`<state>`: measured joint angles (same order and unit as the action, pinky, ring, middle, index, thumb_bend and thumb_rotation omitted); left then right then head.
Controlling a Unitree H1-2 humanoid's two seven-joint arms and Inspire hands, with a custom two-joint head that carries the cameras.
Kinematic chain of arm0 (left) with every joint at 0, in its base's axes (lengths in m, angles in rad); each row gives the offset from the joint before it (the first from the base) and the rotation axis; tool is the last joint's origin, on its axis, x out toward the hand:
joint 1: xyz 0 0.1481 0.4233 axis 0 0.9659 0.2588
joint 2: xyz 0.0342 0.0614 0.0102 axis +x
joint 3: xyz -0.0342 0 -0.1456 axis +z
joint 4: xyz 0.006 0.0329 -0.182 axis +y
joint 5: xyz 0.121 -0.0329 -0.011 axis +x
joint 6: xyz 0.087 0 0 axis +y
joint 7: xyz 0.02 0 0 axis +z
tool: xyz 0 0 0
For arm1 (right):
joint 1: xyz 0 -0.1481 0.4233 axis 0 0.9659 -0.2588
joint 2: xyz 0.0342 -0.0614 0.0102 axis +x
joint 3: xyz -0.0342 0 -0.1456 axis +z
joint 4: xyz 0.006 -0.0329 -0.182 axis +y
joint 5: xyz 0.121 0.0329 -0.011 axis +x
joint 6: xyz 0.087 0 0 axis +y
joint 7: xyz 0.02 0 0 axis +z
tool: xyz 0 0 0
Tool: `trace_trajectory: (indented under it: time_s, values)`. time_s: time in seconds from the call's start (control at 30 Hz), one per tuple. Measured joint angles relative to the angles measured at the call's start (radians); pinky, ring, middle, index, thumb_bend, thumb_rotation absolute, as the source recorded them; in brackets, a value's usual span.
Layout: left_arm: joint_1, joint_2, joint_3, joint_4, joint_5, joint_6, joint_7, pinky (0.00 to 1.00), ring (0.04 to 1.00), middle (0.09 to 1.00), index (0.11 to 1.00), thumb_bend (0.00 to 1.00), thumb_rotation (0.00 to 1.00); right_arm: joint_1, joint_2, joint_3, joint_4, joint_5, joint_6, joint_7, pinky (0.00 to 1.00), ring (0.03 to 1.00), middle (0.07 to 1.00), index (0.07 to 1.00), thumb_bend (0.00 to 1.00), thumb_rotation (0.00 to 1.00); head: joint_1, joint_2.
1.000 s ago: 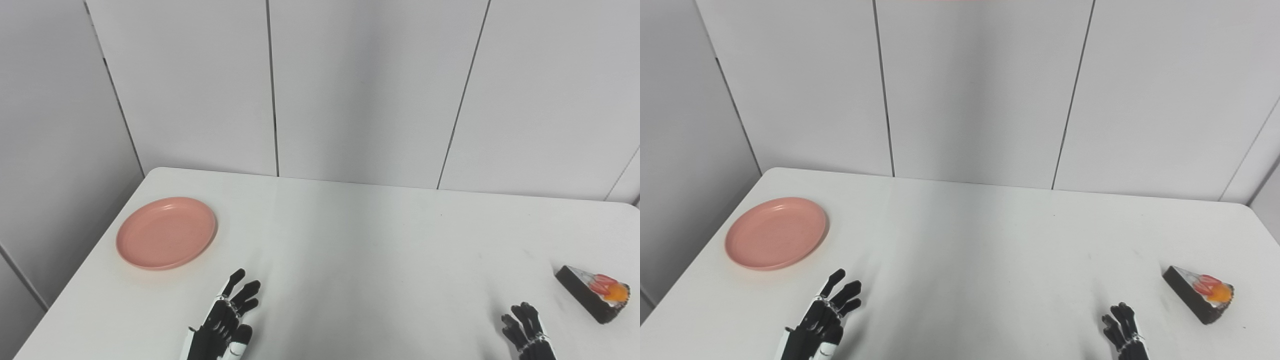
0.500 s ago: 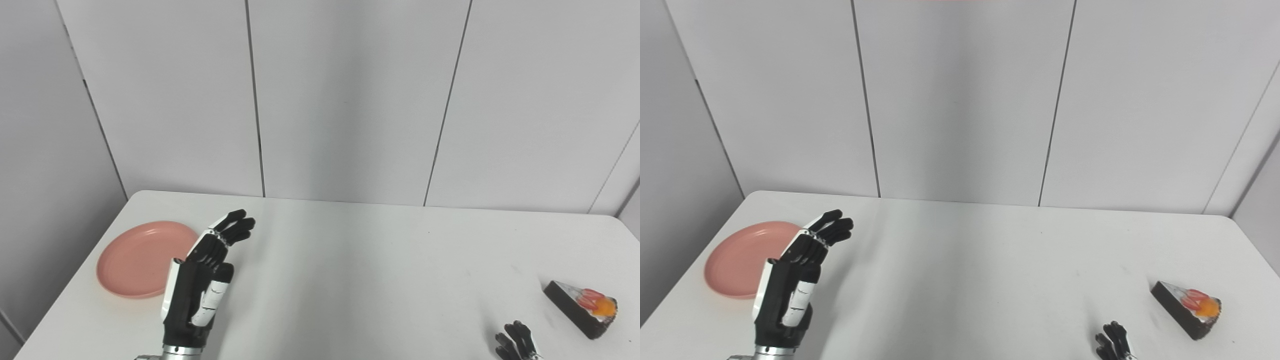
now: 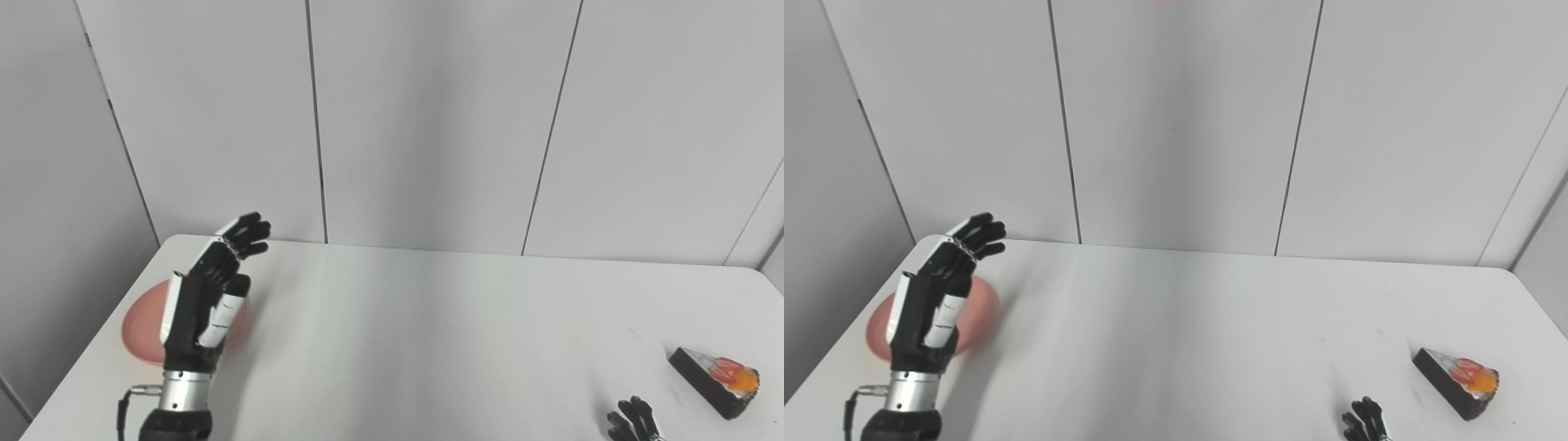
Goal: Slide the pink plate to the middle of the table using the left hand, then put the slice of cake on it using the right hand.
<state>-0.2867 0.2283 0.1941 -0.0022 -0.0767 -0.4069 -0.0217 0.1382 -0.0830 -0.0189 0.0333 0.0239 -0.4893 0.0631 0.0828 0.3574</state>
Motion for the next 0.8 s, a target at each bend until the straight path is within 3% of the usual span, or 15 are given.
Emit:
trace_trajectory:
  time_s: [0.27,0.63,0.8]
  values:
    - [-0.074,0.101,0.045,0.17,-0.034,-0.021,-0.016,0.7,0.764,0.779,0.762,0.84,0.83,0.002,-0.001,0.0,-0.002,-0.001,0.0,-0.002,0.89,0.897,0.933,0.953,0.77,0.95,-0.005,0.011]
    - [-0.184,0.147,0.147,0.394,-0.106,-0.031,-0.023,0.72,0.768,0.77,0.75,0.92,0.78,0.005,-0.002,0.0,-0.005,-0.003,0.0,-0.003,0.89,0.892,0.928,0.951,0.77,0.94,-0.008,0.015]
    - [-0.235,0.184,0.165,0.519,-0.126,-0.033,-0.041,0.76,0.789,0.792,0.767,0.92,0.77,0.005,-0.002,0.002,-0.007,-0.009,0.0,-0.006,0.88,0.891,0.929,0.949,0.77,0.95,-0.011,0.02]
